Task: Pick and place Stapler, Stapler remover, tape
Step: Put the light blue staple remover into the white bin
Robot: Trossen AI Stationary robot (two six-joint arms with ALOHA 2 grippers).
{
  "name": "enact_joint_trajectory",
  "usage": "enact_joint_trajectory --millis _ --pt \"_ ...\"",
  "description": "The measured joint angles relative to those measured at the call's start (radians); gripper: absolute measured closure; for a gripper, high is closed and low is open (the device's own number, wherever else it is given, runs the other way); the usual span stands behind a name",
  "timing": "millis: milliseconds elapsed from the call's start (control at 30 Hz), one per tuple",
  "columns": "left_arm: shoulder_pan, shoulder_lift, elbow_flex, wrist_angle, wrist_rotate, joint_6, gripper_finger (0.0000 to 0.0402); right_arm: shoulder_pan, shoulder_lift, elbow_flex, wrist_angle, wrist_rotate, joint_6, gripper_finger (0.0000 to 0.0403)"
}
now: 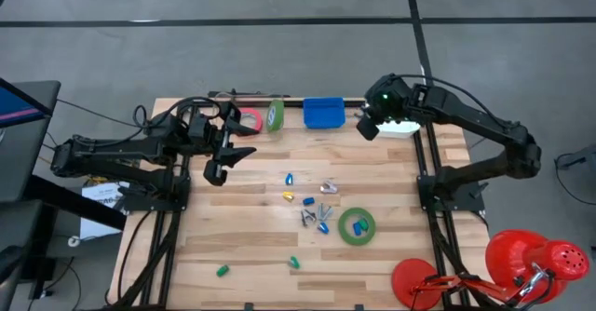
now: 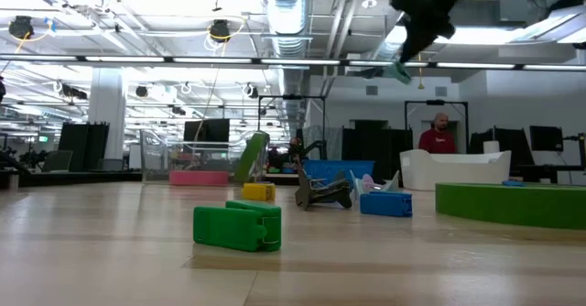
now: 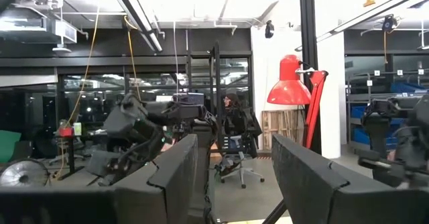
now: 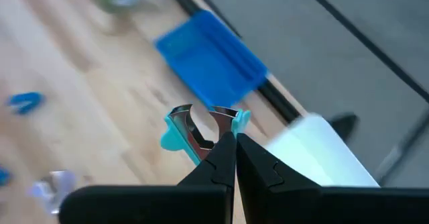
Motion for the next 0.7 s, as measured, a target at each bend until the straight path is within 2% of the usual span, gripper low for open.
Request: enact_joint_trajectory --millis 467,700 --pt "0.000 0.000 0.000 0.000 0.000 0.000 0.0220 -0.126 -0.041 -0.166 -0.043 0.259 0.128 0.0403" --pt "0.000 0.000 0.000 0.000 0.000 0.000 0.0220 -0.187 -0.036 -0.243 -0.032 0.280 0.145 0.0403"
